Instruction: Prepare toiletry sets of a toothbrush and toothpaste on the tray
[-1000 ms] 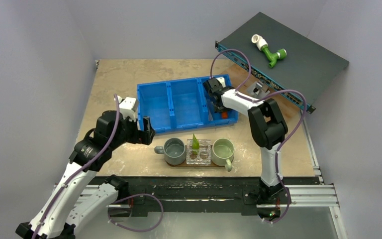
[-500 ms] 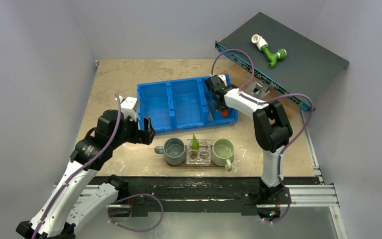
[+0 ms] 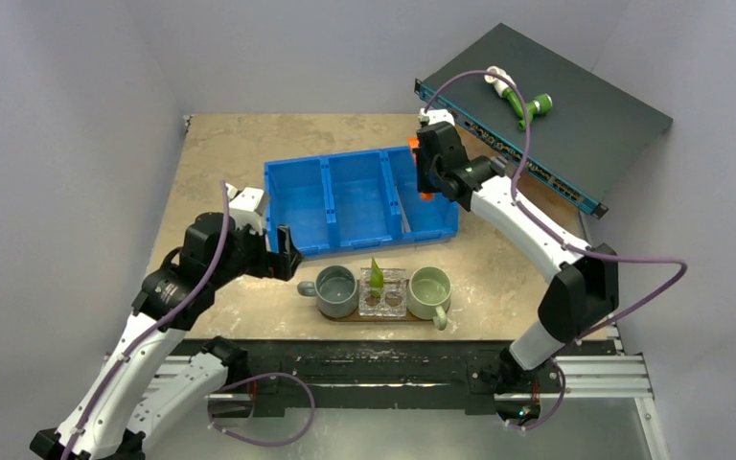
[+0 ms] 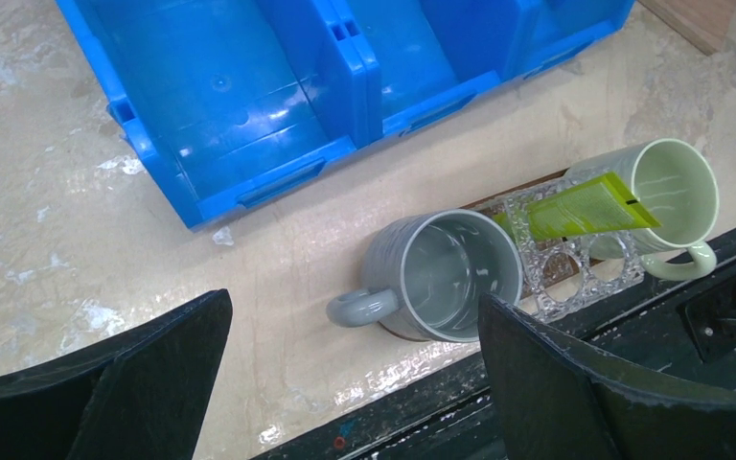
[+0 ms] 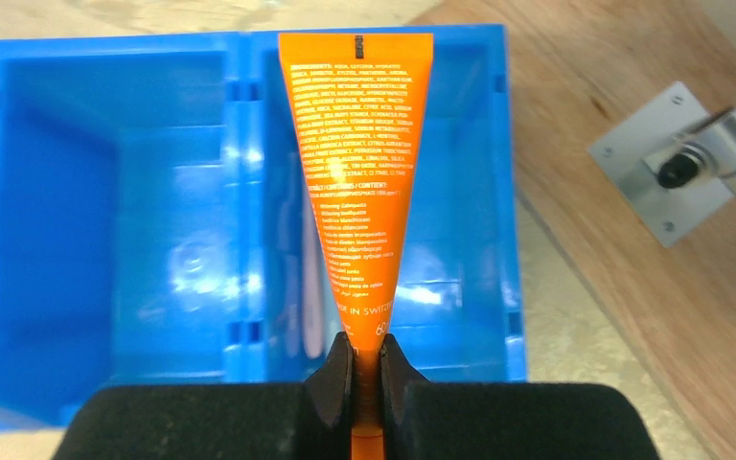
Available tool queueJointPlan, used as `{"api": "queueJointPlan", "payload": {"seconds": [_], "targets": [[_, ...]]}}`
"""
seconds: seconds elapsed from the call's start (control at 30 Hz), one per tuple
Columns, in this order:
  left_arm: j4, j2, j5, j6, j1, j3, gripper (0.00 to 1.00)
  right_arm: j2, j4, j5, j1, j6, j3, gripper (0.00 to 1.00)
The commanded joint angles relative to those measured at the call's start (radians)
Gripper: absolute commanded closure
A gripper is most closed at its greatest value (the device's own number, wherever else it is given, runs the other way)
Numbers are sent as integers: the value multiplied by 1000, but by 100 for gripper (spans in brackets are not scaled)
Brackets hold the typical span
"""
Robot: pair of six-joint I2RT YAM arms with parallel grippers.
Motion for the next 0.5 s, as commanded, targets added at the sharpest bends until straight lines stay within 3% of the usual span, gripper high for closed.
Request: {"api": "queueJointPlan", "payload": {"seconds": [0.0,0.47], "targets": [[54,0,72,-29,5,65,0,-102,32,-140,43,-3,-8,98],[111,-2,299,-160,5,157,0,-302,318,-580,149,250,-97,96]]}}
